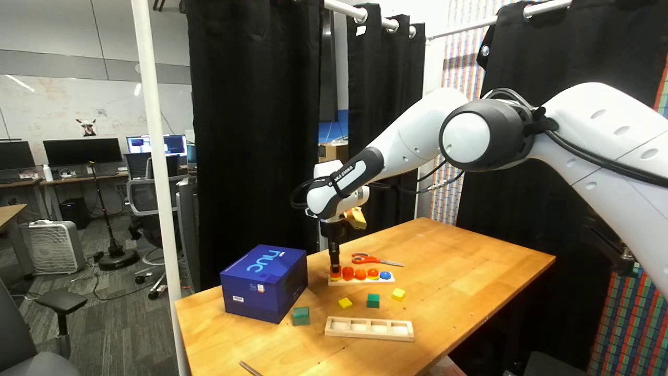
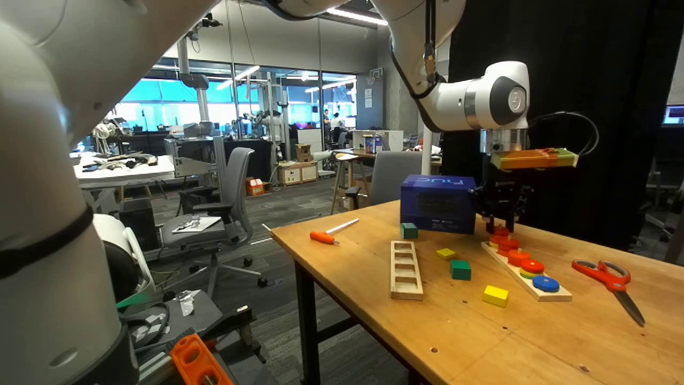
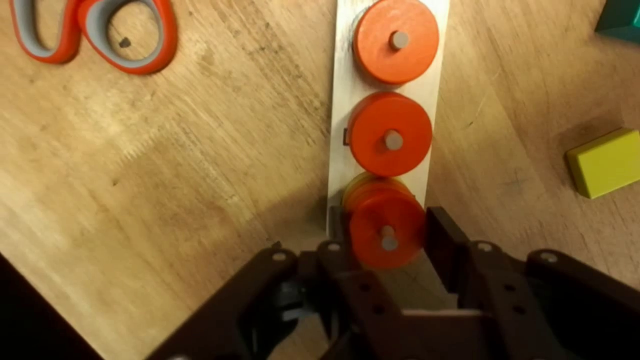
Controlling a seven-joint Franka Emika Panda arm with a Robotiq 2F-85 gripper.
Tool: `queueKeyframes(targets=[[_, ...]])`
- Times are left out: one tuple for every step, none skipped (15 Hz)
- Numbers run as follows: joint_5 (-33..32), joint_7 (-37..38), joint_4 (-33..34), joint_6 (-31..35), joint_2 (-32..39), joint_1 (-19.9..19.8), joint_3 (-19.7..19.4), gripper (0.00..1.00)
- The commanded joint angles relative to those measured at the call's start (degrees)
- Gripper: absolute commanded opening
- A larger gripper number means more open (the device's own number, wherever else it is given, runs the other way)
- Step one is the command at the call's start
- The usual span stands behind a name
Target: Pick up the orange object from the wooden object and put it on the table
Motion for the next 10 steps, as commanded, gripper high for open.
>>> queueKeyframes(targets=[[-0.6,0.8,0.4,-1.1,-1.2,-0.4,0.1,0.18],[-0.6,0.8,0.3,-1.2,-1.4,-0.4,0.1,0.18],[-0.7,1.1,0.2,-1.3,-1.6,-0.3,-0.1,0.18],[-0.8,1.1,0.0,-1.3,-1.9,-0.2,-0.2,0.18],[-0.9,1.2,-0.1,-1.4,-2.2,-0.2,-0.2,0.18],[-0.9,1.3,-0.2,-1.5,-2.5,-0.2,-0.3,0.18],[-1.0,1.4,-0.5,-1.6,-3.1,-0.1,-0.4,0.18],[-1.0,1.4,-0.7,-1.7,-3.6,-0.1,-0.4,0.18],[-1.1,1.6,-1.2,-1.8,-4.3,-0.1,-0.5,0.18],[-1.0,1.7,-1.7,-1.8,-5.1,-0.1,-0.5,0.18]])
